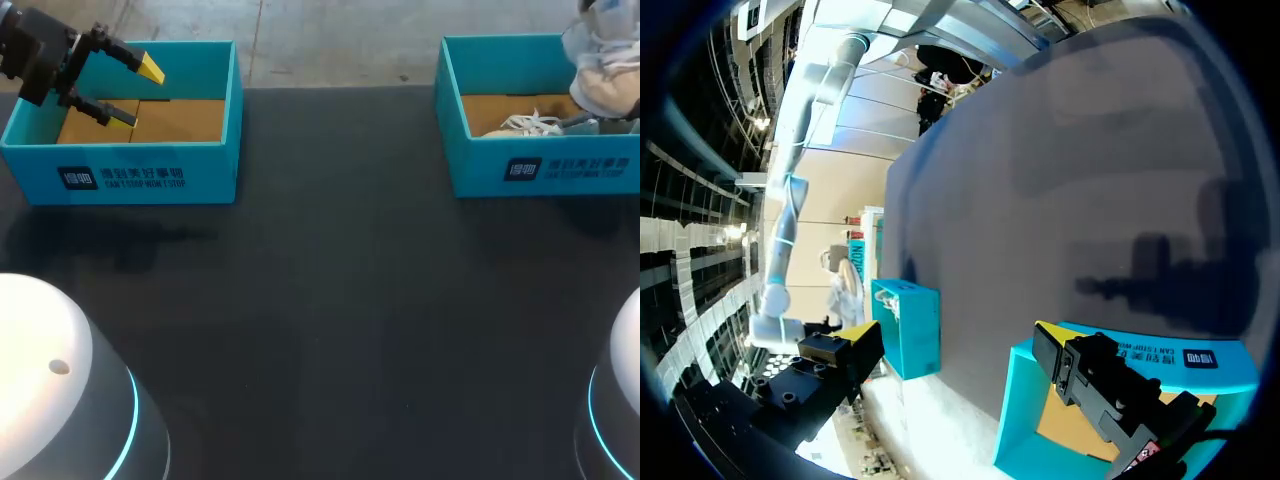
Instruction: Take the shoe out of the shoebox, open the shoe tongue, remove and reinsert the insole, then place the shoe into the shoebox
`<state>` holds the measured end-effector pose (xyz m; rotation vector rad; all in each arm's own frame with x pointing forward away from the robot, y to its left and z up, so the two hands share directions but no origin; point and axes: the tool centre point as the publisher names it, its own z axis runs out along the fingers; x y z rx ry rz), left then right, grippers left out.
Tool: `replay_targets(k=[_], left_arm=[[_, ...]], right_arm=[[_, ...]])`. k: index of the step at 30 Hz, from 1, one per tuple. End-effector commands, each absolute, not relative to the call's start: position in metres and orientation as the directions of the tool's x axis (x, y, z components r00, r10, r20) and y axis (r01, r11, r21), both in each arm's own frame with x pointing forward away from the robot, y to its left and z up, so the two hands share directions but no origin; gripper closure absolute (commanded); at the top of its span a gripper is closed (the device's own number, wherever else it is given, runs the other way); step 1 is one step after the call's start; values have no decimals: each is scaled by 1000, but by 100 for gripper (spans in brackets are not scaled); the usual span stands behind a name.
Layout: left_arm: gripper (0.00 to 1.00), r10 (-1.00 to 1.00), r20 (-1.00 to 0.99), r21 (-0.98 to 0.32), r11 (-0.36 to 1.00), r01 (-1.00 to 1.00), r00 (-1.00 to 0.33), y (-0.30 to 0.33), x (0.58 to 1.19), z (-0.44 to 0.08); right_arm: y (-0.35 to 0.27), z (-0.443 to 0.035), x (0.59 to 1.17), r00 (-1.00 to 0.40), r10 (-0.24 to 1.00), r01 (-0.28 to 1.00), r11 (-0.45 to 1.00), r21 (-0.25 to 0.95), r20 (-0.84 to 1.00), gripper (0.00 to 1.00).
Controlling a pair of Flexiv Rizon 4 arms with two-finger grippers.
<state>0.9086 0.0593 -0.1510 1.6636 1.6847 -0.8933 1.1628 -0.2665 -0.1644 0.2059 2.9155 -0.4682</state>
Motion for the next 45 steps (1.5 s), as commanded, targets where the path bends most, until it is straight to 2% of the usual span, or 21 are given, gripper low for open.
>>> replay_targets(k=[1,4,9,17,22,33,36,45], left_arm=[[0,596,-803,-49,-11,999,-32,59,908,-151],[0,596,-803,-49,-11,999,-32,59,908,-151],[0,596,-803,-49,-11,999,-32,59,908,-151],[0,596,-803,-49,-11,999,-32,59,908,-151],[0,596,-803,-49,-11,999,-32,59,908,-151],[0,596,-803,-49,-11,999,-32,59,908,-151],[0,596,-803,-49,-11,999,-32,59,908,-151],[0,596,-803,-49,-11,999,-32,59,908,-151]], right_arm=[[-279,-170,1178,-972,156,201,938,-283,-175,100],[-287,-177,1180,-953,247,290,913,-288,-175,100],[-302,-185,1175,-825,528,565,782,-262,-203,100],[-307,-184,1162,-683,688,731,647,-217,-248,100],[-316,-184,1156,-528,797,849,492,-194,-292,100],[-321,-189,1144,-216,900,976,190,-105,-378,100],[-322,-190,1144,-179,910,983,145,-116,-374,100],[-323,-191,1144,-180,913,982,145,-122,-367,100]])
